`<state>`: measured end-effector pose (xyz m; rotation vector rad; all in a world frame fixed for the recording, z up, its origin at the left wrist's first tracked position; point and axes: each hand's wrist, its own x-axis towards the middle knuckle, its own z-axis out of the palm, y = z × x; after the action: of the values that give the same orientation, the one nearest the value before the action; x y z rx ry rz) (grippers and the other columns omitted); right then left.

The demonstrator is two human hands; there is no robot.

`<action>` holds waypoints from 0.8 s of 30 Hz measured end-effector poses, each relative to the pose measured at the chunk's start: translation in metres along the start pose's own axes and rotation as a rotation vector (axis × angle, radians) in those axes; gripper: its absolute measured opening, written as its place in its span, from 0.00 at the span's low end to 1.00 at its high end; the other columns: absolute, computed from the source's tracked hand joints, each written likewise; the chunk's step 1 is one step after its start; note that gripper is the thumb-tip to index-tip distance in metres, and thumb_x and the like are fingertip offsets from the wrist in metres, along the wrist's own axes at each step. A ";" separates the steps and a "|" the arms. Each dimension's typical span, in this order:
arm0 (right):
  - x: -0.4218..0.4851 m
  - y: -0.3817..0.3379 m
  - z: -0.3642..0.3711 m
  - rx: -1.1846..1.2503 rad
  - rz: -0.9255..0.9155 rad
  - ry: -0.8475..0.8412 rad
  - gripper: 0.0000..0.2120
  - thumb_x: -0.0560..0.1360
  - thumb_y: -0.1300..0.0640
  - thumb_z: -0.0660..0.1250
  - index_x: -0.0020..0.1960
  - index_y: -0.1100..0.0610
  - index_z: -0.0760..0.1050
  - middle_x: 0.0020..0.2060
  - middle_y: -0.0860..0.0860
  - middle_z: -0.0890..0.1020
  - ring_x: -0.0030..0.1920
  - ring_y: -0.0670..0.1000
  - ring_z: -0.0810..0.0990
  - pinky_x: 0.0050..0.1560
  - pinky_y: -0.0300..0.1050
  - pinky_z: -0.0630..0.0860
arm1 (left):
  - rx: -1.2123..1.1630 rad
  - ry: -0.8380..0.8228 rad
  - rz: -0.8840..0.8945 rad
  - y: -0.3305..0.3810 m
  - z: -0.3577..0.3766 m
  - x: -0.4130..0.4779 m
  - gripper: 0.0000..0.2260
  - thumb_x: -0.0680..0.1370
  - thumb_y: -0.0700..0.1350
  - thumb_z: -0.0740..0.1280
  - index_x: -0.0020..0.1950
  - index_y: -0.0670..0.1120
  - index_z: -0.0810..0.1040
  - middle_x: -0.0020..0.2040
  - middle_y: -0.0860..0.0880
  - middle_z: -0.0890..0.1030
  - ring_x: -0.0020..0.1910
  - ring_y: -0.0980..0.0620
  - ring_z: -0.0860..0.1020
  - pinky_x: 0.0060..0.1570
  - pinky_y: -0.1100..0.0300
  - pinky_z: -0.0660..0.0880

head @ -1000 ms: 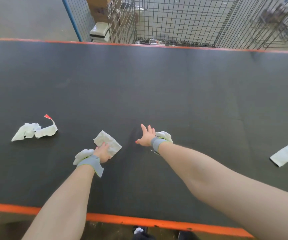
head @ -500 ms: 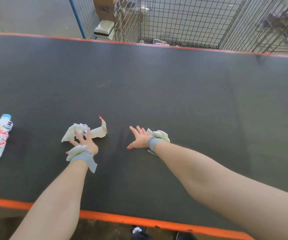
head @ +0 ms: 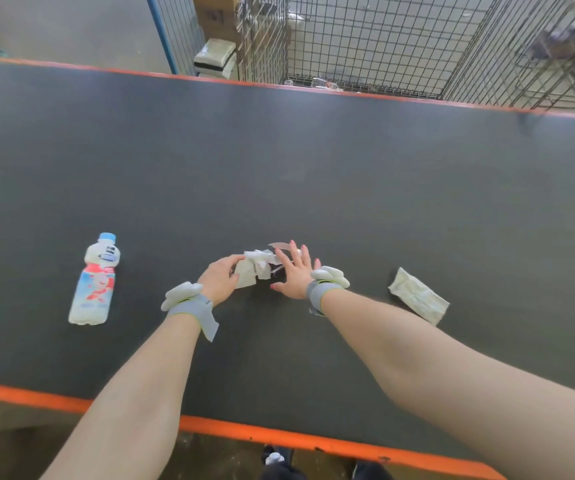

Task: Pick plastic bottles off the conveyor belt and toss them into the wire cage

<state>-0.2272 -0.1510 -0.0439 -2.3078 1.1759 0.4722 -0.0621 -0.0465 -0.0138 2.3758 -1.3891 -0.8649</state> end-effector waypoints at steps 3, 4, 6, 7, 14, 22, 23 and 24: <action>-0.001 0.003 -0.001 -0.046 0.084 0.045 0.40 0.75 0.34 0.58 0.78 0.42 0.40 0.78 0.48 0.38 0.77 0.56 0.35 0.70 0.69 0.35 | 0.289 0.121 -0.099 -0.006 -0.005 -0.007 0.25 0.79 0.44 0.62 0.76 0.54 0.60 0.75 0.50 0.64 0.72 0.48 0.63 0.68 0.48 0.62; -0.002 0.002 -0.002 -0.060 0.092 0.054 0.40 0.75 0.34 0.57 0.78 0.42 0.39 0.78 0.47 0.38 0.77 0.56 0.35 0.69 0.71 0.34 | 0.377 0.127 -0.172 -0.008 -0.007 -0.009 0.29 0.79 0.46 0.62 0.77 0.54 0.55 0.77 0.51 0.57 0.75 0.48 0.56 0.69 0.44 0.58; -0.003 0.002 -0.003 -0.051 0.093 0.068 0.40 0.75 0.34 0.57 0.78 0.42 0.39 0.78 0.48 0.38 0.77 0.55 0.35 0.69 0.71 0.33 | 0.456 0.117 -0.329 -0.012 -0.006 -0.018 0.36 0.78 0.49 0.65 0.79 0.54 0.45 0.79 0.49 0.43 0.78 0.45 0.44 0.70 0.34 0.52; -0.003 0.002 -0.004 -0.040 0.085 0.066 0.40 0.75 0.34 0.56 0.78 0.42 0.38 0.78 0.48 0.38 0.78 0.55 0.35 0.70 0.71 0.34 | 0.472 0.118 -0.402 -0.014 -0.004 -0.024 0.39 0.78 0.49 0.65 0.79 0.54 0.42 0.79 0.48 0.39 0.78 0.42 0.41 0.69 0.31 0.51; -0.007 0.004 -0.007 -0.025 0.047 0.031 0.40 0.76 0.36 0.58 0.78 0.42 0.38 0.78 0.49 0.39 0.78 0.54 0.36 0.71 0.67 0.35 | 0.204 0.105 -0.597 -0.018 0.018 -0.033 0.40 0.77 0.37 0.63 0.79 0.50 0.40 0.76 0.35 0.44 0.72 0.34 0.60 0.71 0.42 0.59; 0.010 0.043 -0.038 0.055 0.093 0.033 0.40 0.77 0.38 0.60 0.79 0.43 0.39 0.79 0.50 0.41 0.78 0.54 0.37 0.73 0.63 0.34 | 0.084 -0.005 -0.440 0.041 0.010 0.028 0.41 0.78 0.43 0.65 0.79 0.53 0.38 0.71 0.40 0.57 0.64 0.34 0.68 0.69 0.47 0.62; 0.010 0.044 -0.039 0.059 0.094 0.030 0.39 0.77 0.39 0.60 0.79 0.43 0.39 0.79 0.50 0.41 0.78 0.54 0.37 0.73 0.63 0.34 | 0.026 -0.005 -0.435 0.045 0.011 0.031 0.41 0.78 0.43 0.66 0.79 0.53 0.39 0.71 0.40 0.58 0.64 0.35 0.68 0.70 0.47 0.62; 0.017 0.053 -0.046 0.069 0.104 0.033 0.39 0.77 0.39 0.60 0.79 0.43 0.39 0.79 0.50 0.41 0.78 0.54 0.37 0.73 0.62 0.35 | -0.046 0.000 -0.420 0.055 0.013 0.044 0.41 0.78 0.43 0.66 0.79 0.53 0.39 0.71 0.40 0.58 0.65 0.35 0.68 0.70 0.47 0.62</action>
<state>-0.2580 -0.2153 -0.0295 -2.2116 1.3126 0.4258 -0.0925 -0.1111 -0.0128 2.6745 -0.8660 -0.9812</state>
